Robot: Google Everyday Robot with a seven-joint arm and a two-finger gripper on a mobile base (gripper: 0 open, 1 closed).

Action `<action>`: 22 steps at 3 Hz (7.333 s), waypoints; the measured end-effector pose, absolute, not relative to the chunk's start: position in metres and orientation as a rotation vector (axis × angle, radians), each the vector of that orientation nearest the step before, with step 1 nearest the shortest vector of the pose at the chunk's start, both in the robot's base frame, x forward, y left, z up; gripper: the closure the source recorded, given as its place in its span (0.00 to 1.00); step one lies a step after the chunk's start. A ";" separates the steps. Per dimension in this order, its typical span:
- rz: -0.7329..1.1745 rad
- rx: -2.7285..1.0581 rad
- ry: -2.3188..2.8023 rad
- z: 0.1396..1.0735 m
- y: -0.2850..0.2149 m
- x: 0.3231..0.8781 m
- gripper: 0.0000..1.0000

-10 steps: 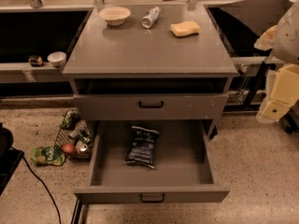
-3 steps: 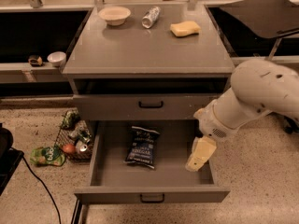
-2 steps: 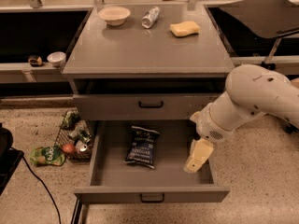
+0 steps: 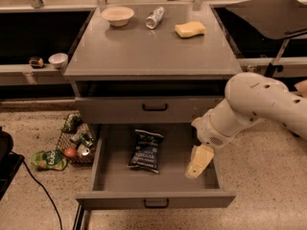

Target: Pick blue chip bag from middle drawer and place on counter

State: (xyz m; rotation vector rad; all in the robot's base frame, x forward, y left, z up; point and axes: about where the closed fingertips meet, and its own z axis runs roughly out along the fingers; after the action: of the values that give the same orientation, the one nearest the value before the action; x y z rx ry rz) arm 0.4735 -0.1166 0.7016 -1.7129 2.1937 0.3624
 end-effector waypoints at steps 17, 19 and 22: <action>0.351 -1.389 1.822 0.395 -0.001 0.637 0.77; 0.485 -1.303 1.598 0.440 -0.031 0.616 1.00; 0.561 -1.352 1.430 0.481 -0.039 0.586 1.00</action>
Offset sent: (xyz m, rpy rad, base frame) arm 0.0219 0.0440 -0.1292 0.0260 -0.0355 0.0083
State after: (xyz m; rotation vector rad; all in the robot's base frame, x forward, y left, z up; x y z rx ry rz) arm 0.5860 -0.0386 0.4806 -1.3517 1.4303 0.5606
